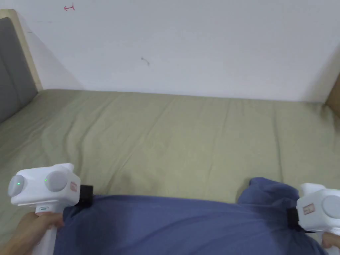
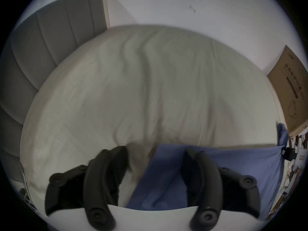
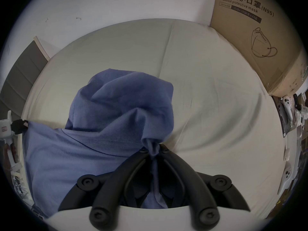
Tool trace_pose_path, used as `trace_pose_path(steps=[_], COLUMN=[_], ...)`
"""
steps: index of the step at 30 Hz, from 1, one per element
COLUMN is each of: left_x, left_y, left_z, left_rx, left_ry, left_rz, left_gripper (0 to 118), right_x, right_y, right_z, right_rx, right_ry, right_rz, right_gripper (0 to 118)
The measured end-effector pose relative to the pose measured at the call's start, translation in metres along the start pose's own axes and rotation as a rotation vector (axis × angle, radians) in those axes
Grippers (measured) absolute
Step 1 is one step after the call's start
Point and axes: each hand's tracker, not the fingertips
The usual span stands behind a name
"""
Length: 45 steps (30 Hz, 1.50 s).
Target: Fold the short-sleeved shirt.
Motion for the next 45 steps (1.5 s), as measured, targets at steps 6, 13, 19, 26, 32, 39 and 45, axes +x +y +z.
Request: trace_pose_path(steps=[6, 13, 19, 26, 32, 39, 45], left_x=[0.018, 0.008, 0.009, 0.011, 0.028, 0.039, 0.042], left_y=[-0.007, 0.006, 0.049, 0.099, 0.156, 0.216, 0.247], left_z=[0.016, 0.067, 0.175, 0.298, 0.388, 0.481, 0.534], left_rx=[0.098, 0.144, 0.315, 0.503, 0.646, 0.824, 0.921], left_ry=[0.057, -0.029, -0.042, -0.028, -0.003, -0.069, -0.087], left_rz=[-0.11, -0.106, -0.126, -0.158, -0.183, -0.069, -0.049], left_gripper=[11, 8, 8, 8, 8, 8, 8], right_x=[-0.009, 0.005, 0.017, 0.023, 0.022, 0.013, 0.01], right_y=[0.007, 0.018, 0.062, 0.119, 0.183, 0.244, 0.258], right_z=[-0.007, 0.043, 0.134, 0.266, 0.37, 0.484, 0.553], right_rx=[0.006, 0.073, 0.219, 0.409, 0.552, 0.748, 0.855], right_ry=[-0.064, 0.04, 0.135, 0.197, 0.176, 0.133, 0.094], right_rz=[0.009, -0.069, -0.134, -0.16, -0.19, -0.186, -0.164], right_gripper=[8, 8, 8, 8, 8, 8, 8])
